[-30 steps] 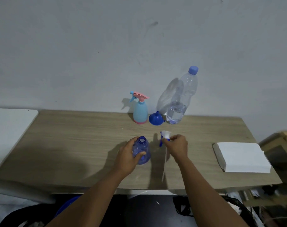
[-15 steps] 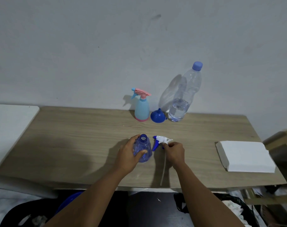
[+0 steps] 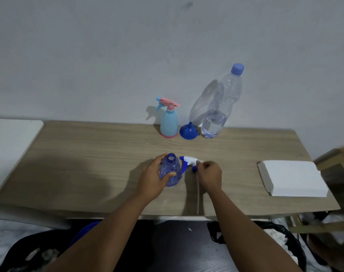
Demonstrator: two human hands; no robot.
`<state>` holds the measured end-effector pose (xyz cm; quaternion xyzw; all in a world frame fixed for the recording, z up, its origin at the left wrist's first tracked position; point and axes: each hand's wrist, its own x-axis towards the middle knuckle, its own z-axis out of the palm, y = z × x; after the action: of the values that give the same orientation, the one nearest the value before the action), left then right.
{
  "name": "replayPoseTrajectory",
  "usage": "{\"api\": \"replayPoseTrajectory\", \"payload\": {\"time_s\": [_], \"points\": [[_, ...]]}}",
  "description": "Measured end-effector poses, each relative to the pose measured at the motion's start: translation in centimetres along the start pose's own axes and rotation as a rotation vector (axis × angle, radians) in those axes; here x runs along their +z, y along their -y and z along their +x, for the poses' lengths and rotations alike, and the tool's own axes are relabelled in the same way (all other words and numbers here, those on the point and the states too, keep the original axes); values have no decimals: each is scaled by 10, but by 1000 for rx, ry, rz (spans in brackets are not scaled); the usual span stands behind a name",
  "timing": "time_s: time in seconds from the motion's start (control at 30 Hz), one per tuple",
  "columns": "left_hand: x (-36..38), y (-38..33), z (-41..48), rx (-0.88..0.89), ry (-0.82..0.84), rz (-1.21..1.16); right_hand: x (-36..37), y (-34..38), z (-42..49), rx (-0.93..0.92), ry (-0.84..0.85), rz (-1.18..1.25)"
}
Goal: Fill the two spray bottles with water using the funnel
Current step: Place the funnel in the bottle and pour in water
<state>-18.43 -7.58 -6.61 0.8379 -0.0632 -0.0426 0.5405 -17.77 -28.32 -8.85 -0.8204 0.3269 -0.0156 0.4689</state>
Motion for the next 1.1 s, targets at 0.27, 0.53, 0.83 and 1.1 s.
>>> {"api": "replayPoseTrajectory", "payload": {"time_s": [0.27, 0.53, 0.83, 1.1], "points": [[2, 4, 0, 15, -15, -14, 12, 59, 45, -269, 32, -42], [7, 18, 2, 42, -41, -67, 61, 73, 112, -299, 71, -4], [6, 16, 0, 38, -45, -61, 74, 46, 126, -376, 62, -173], [8, 23, 1, 11, -34, -79, 58, 38, 116, -424, 166, -209]]}}
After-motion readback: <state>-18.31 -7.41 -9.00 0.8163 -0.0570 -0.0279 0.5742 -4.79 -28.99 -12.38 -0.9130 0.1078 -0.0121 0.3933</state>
